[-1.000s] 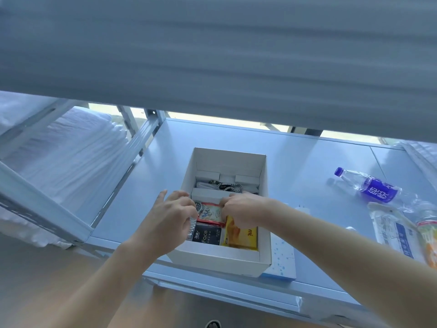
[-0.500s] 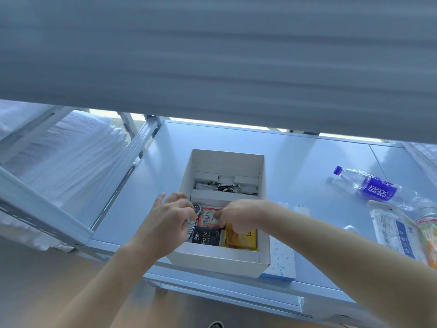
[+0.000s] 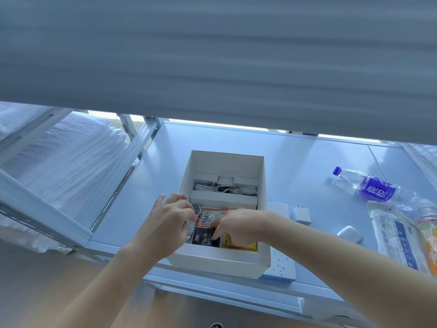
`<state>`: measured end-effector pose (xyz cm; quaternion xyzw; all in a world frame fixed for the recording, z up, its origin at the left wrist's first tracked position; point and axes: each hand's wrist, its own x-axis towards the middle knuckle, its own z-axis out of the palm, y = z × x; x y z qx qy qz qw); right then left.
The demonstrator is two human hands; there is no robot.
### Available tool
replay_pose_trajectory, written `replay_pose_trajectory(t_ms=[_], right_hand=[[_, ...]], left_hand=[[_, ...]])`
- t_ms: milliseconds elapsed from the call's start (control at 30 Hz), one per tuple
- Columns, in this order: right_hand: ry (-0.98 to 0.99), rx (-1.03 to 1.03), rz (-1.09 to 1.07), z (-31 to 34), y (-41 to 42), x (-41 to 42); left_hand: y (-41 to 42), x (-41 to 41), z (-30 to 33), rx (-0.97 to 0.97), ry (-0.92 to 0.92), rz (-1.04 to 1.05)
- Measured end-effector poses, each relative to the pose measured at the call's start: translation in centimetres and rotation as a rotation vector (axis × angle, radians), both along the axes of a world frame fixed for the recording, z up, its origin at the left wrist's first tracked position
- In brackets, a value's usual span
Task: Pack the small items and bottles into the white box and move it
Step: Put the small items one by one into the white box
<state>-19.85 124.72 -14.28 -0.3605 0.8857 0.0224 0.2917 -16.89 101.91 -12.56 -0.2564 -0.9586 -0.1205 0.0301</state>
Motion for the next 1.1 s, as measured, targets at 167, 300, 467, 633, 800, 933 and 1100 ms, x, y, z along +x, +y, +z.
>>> replay_pose_trajectory(t_ms=[167,300,467,633,800,933,1100], right_hand=[[-0.006,0.041,-0.009,0.0,0.2,-0.2],[-0.002,0.058,-0.016,0.2,0.2,0.2],[0.027,-0.013,-0.032,1.7,0.9,1.0],[0.188,-0.149,-0.032,3.3,3.3,2.0],[0.35,-0.362,-0.123,4.3,8.6,3.1],[0.388,-0.491,-0.283,4.8,13.8,4.0],[0.356,-0.449,-0.489,4.6,21.1,5.5]], left_hand=[[0.0,0.0,-0.1,-0.008,0.0,0.0],[0.1,0.1,0.1,-0.046,0.02,-0.003],[1.1,-0.1,0.7,-0.061,0.055,-0.002],[3.5,-0.4,1.9,-0.048,0.058,-0.029],[7.4,-0.6,3.2,0.019,0.079,-0.06],[11.6,-0.3,4.0,0.111,0.071,-0.127],[16.6,-0.3,4.2,0.124,0.046,-0.198]])
